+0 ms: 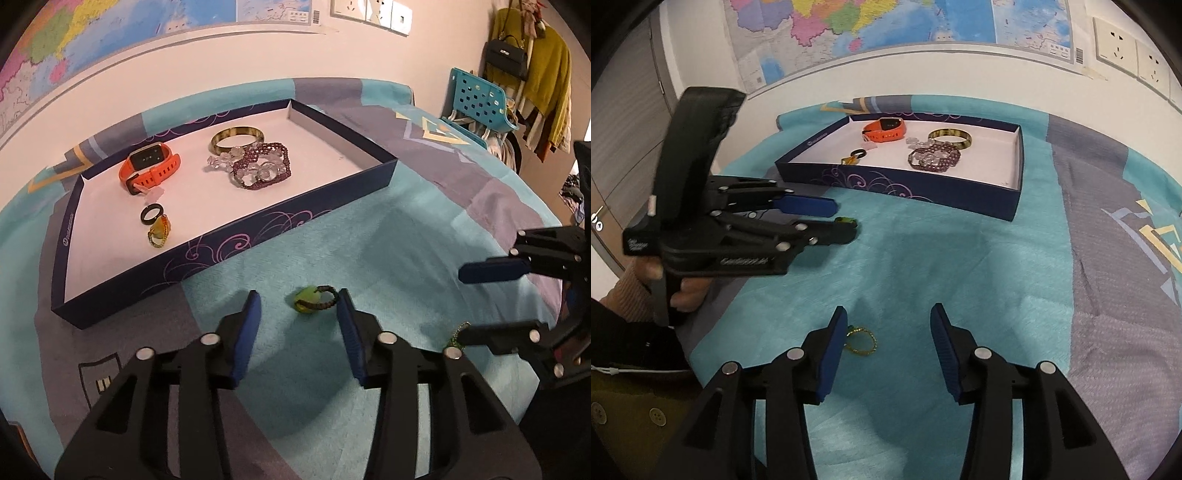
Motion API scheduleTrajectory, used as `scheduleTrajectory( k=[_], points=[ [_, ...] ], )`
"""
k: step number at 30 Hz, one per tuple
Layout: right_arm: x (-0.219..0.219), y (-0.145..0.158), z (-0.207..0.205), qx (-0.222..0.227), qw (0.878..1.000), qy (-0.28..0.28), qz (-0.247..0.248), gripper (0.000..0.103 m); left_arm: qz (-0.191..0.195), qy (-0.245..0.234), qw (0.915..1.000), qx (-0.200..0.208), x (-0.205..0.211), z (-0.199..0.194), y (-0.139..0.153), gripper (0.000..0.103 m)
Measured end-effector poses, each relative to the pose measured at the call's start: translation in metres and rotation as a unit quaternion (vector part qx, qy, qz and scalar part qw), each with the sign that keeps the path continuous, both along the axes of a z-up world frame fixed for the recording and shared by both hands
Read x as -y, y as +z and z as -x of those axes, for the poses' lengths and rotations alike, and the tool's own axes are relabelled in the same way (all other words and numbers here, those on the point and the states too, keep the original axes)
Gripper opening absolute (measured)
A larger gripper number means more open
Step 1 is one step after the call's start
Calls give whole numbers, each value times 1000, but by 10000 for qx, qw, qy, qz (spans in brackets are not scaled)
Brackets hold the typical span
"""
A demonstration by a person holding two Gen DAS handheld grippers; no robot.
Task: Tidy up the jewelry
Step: 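Grasp the green-stone ring with the left tool while the right tool grasps the gold ring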
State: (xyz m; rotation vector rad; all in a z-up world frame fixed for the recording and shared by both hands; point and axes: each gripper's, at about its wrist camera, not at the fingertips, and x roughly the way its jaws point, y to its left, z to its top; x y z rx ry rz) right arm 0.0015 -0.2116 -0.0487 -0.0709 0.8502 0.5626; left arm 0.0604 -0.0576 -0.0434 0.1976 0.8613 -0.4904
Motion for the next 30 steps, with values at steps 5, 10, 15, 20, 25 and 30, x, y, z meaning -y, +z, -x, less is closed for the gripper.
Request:
scheduleTrajectory(
  k=[5, 10, 15, 20, 25, 30],
  points=[
    [-4, 0, 8, 6, 9998, 188, 1, 45, 26, 39, 10000, -7, -2, -1, 0, 24],
    [-14, -5, 14, 2, 9991, 382, 163, 44, 117, 104, 9999, -26, -7, 2, 1, 23],
    [-18, -7, 15, 167, 9985, 386, 341, 32, 216, 253, 9994, -10, -20, 6, 5, 23],
    [-15, -9, 9, 218, 9991, 226, 292, 14, 286, 368, 9989, 17, -32, 12, 9, 23],
    [-17, -7, 1, 218, 9994, 104, 249, 10, 272, 472, 9985, 15, -43, 17, 9, 23],
    [-19, -5, -10, 192, 9998, 4, 114, 10, 315, 611, 9976, 8, -53, 18, 9, 23]
  ],
)
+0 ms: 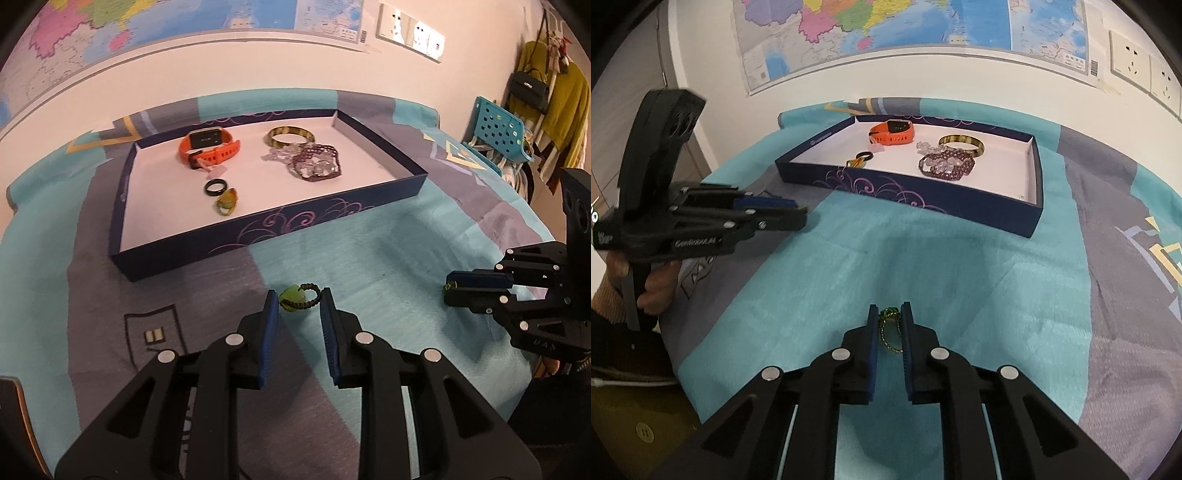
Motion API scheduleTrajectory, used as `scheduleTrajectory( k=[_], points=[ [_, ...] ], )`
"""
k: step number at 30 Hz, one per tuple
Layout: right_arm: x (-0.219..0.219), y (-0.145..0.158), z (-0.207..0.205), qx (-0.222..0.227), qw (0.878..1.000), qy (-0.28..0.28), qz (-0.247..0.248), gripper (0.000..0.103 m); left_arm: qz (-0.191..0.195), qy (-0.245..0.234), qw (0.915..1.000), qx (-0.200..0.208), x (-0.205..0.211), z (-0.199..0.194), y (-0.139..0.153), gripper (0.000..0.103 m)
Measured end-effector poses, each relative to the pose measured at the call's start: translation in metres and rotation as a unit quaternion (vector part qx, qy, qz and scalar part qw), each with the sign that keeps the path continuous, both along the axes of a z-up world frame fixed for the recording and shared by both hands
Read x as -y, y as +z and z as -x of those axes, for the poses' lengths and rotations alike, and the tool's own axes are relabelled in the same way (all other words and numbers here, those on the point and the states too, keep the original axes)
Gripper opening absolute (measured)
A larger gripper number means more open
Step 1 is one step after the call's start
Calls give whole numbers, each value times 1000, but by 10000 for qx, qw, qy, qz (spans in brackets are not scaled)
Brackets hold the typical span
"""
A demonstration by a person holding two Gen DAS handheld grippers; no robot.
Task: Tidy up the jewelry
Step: 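Grasp the green-stone ring with the left tool while the right tool grasps the gold ring, then lift both held rings toward the box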
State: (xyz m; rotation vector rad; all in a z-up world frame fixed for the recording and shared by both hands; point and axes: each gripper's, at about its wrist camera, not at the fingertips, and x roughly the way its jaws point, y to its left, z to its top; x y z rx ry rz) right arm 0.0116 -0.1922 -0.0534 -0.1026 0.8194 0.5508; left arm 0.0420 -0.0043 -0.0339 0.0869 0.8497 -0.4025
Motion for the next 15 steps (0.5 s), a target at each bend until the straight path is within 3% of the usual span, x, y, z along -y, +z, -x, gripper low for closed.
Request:
scheduleTrajectory(
  k=[15],
  points=[
    [-9, 5, -20, -44, 9996, -88, -279, 10, 54, 271, 9996, 84, -8, 3, 5, 23]
  ],
)
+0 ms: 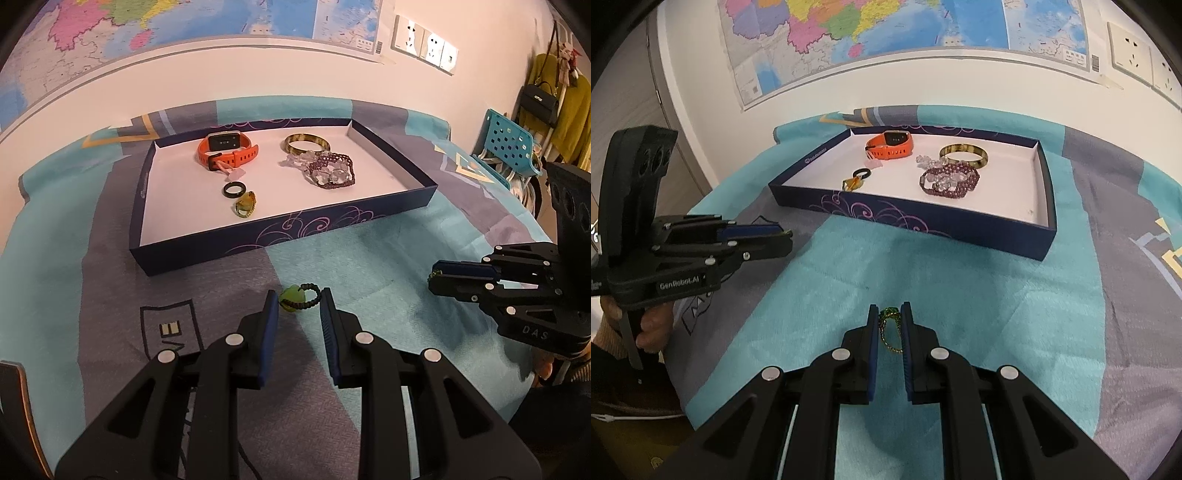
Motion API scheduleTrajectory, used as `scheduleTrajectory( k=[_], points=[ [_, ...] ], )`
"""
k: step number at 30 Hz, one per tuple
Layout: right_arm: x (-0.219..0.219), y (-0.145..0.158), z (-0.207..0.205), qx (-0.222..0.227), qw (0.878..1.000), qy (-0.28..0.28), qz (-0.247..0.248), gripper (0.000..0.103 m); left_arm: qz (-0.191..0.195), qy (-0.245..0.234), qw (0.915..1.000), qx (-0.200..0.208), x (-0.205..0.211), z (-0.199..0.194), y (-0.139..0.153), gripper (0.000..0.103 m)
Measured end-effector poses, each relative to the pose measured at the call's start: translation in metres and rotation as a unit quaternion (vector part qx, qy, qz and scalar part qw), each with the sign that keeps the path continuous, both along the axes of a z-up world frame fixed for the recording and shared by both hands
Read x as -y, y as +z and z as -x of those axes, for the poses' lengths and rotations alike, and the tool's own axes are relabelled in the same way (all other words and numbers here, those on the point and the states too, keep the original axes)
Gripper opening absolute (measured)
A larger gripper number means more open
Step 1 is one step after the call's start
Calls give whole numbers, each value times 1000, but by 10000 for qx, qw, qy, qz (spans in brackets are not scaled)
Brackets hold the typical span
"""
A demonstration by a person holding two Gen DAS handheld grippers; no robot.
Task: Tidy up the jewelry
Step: 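Lift both held rings toward the box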
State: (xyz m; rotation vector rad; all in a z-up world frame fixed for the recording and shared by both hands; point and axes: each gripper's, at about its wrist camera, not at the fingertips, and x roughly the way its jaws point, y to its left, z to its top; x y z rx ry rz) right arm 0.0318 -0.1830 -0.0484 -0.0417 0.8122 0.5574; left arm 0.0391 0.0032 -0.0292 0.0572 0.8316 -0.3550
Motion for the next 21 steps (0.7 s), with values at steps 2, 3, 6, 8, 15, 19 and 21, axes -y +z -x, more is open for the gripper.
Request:
scheduleTrajectory(
  k=[2, 3, 6, 8, 15, 19, 21],
  points=[
    [-2, 2, -2, 17, 10000, 17, -15, 10, -9, 22, 10000, 6, 0, 0, 0, 24],
    [-2, 2, -2, 27, 10000, 23, -20, 10, -18, 32, 10000, 17, 0, 0, 1, 24],
    [-5, 5, -6, 60, 10000, 45, -56, 10, -7, 53, 10000, 29, -1, 1, 2, 23],
    [-6, 6, -8, 71, 9999, 51, -96, 10, -6, 71, 10000, 44, -1, 1, 2, 24],
    [-11, 9, -14, 82, 9999, 48, -128, 10, -3, 137, 9999, 77, -5, 3, 4, 23],
    [-12, 10, -17, 107, 9998, 42, -152, 10, 12, 161, 9998, 99, -7, 3, 5, 23],
    [-12, 11, -18, 130, 9998, 35, -162, 10, 24, 173, 9998, 116, -8, 3, 7, 23]
  ],
)
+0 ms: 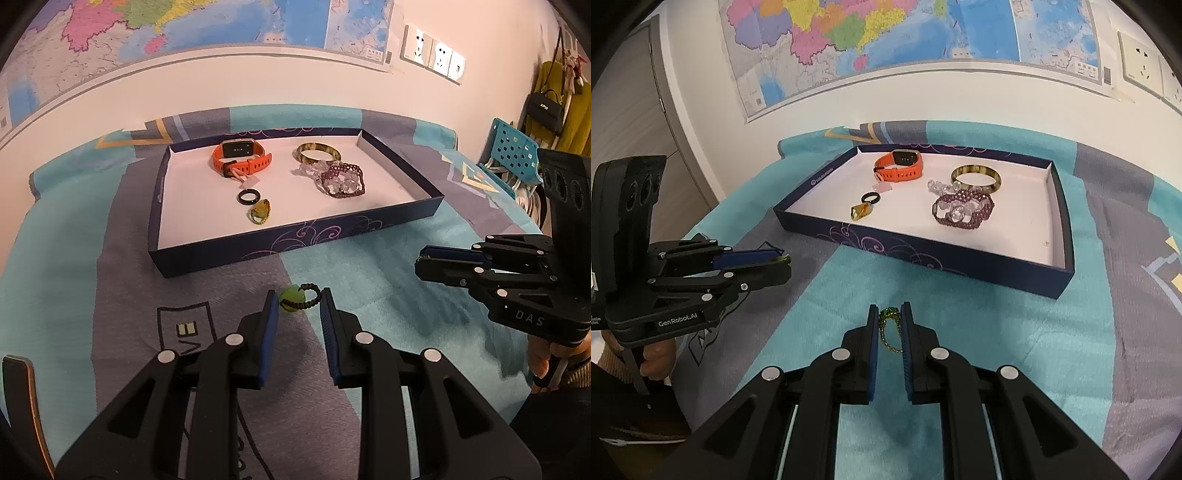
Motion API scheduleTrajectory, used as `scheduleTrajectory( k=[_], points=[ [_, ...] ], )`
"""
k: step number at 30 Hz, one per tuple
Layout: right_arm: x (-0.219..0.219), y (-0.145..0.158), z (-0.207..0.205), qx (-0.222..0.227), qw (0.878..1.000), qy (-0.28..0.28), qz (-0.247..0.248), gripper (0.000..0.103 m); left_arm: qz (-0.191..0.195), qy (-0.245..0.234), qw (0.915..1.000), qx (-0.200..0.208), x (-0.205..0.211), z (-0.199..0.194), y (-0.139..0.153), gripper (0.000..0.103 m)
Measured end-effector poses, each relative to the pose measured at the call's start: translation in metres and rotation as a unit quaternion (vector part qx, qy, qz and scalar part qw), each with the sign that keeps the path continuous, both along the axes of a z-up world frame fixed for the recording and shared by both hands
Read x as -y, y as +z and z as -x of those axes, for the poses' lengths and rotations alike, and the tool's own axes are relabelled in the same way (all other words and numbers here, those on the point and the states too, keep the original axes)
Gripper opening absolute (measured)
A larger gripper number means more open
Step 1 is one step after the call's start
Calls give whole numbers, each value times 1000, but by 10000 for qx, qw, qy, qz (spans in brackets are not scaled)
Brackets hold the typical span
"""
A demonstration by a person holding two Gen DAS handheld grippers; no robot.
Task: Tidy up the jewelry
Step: 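Lift both held rings toward the box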
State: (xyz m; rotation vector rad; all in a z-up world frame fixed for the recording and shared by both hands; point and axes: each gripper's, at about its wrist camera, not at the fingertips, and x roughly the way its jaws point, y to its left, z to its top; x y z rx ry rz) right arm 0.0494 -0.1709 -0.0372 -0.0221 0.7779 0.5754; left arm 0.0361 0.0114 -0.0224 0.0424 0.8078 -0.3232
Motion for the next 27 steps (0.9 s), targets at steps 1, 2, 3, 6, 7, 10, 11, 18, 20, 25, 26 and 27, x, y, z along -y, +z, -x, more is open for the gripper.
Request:
scheduleTrajectory(
  k=[1, 2, 3, 6, 7, 10, 11, 18, 20, 25, 26, 27],
  points=[
    [0, 1, -1, 9, 10000, 2, -11, 10, 5, 8, 10000, 11, -1, 0, 1, 23],
    [0, 1, -1, 22, 10000, -6, -11, 10, 12, 9, 10000, 19, -1, 0, 2, 23],
    [0, 2, -2, 35, 10000, -11, -13, 10, 18, 12, 10000, 27, -2, 0, 2, 23],
    [-1, 3, -4, 68, 10000, -15, -20, 10, 28, 17, 10000, 48, -2, 0, 4, 23],
    [-1, 4, -5, 76, 10000, -19, -26, 10, 28, 17, 10000, 55, -2, 0, 4, 23],
    [-2, 6, -6, 104, 9999, -18, -33, 10, 41, 12, 10000, 79, -3, 0, 6, 23],
    [-3, 6, -7, 109, 9999, -17, -40, 10, 41, 11, 9999, 94, -3, 0, 7, 23],
    [-3, 9, -9, 148, 9999, -36, -58, 10, 67, 10, 9999, 147, -4, -1, 10, 23],
    [-2, 10, -10, 154, 9998, -40, -69, 10, 76, 6, 9998, 158, -3, -2, 11, 23],
    [-3, 11, -12, 189, 9998, -41, -79, 10, 90, 4, 9998, 193, -4, -2, 14, 23],
    [-3, 12, -12, 196, 9998, -42, -85, 10, 92, 4, 9998, 200, -3, -2, 14, 23],
    [-3, 12, -13, 202, 9997, -44, -89, 10, 90, 5, 9997, 215, -4, -2, 15, 23]
  ],
)
